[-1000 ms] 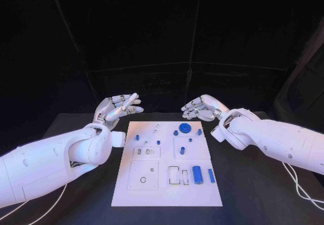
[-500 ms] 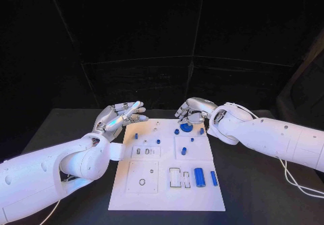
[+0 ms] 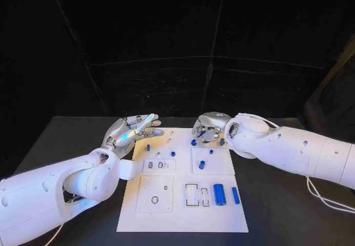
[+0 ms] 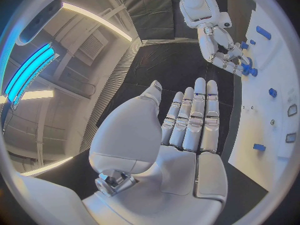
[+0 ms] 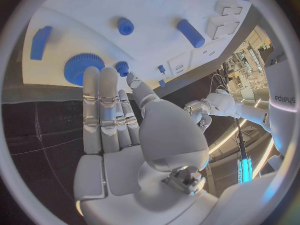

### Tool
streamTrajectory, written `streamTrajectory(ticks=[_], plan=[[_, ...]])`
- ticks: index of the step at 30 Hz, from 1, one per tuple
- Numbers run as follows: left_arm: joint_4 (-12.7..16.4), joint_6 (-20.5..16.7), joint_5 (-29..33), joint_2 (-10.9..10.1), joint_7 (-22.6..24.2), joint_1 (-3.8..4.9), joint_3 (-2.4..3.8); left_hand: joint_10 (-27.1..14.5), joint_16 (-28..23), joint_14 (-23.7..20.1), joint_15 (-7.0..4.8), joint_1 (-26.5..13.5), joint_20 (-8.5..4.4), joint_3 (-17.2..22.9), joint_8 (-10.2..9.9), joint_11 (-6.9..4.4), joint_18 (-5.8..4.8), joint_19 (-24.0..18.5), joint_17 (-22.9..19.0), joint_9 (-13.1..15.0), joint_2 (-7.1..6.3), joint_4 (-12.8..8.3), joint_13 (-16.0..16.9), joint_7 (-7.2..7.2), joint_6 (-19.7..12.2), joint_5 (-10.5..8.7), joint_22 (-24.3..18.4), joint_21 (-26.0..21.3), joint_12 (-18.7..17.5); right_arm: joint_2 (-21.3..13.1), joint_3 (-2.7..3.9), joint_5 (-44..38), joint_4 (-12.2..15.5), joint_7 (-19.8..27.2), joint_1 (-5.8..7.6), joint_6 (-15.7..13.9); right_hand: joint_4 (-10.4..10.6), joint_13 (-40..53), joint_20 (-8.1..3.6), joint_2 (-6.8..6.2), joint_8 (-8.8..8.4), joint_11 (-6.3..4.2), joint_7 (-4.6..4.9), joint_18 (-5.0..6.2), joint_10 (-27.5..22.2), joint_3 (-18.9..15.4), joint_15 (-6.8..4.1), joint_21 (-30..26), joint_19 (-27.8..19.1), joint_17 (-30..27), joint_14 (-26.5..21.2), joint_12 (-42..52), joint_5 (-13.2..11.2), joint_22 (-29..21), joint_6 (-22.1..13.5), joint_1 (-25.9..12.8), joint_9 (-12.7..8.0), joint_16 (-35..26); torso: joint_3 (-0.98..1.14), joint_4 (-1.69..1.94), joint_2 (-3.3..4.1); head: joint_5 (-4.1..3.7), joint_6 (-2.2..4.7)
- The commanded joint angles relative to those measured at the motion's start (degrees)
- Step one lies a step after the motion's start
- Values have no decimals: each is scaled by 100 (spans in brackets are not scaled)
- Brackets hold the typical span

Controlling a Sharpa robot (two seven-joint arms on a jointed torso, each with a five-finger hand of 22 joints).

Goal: Assemble the parts on the task board

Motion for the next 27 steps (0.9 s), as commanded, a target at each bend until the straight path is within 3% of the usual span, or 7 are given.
streamTrajectory(ticks=[1,6,16,27], plan=[[4,127,-30,8,-24,8,6,-4,-35,-49,8,10,26,-44,-27,55,62,-28,10,-7,30,-1,-10,54,28,5,-10,-29,-39,20,7,-308,1,-205,18,326,3,3,2,19,-5,3,0,108,-54,47,29,156,-71,224,169,-23,-23,111,-37,-67,3,267,-1,10,32,-19,6],[-8,135,-29,12,-39,8,6,-11,-45,-53,12,8,29,-53,-36,61,62,-32,12,-9,33,-4,-11,62,21,5,-16,-36,-49,55,7,-334,-15,-201,19,363,13,3,11,28,-1,5,4,66,-51,71,35,494,-17,613,162,-22,-24,498,-30,-82,5,673,2,19,42,-16,0],[-41,142,-29,17,-65,9,6,-19,-52,-53,15,6,33,-61,-46,67,63,-33,15,-11,36,-7,-11,71,13,5,-21,-42,-61,142,6,-345,-51,-139,19,423,8,2,17,94,6,-6,-5,-7,3,182,34,1008,100,1176,165,-20,-25,1105,22,-77,7,1261,18,3,69,9,4],[-76,177,-29,38,-102,9,6,-25,-60,-47,17,35,37,-57,-58,71,65,-31,22,-11,53,-32,-11,75,6,6,-27,-48,-75,219,6,-346,-166,-136,18,596,12,0,-1,315,20,-37,-33,-88,104,533,1,1541,267,1811,187,-21,-204,1756,153,-55,12,1903,19,12,90,8,-7]])
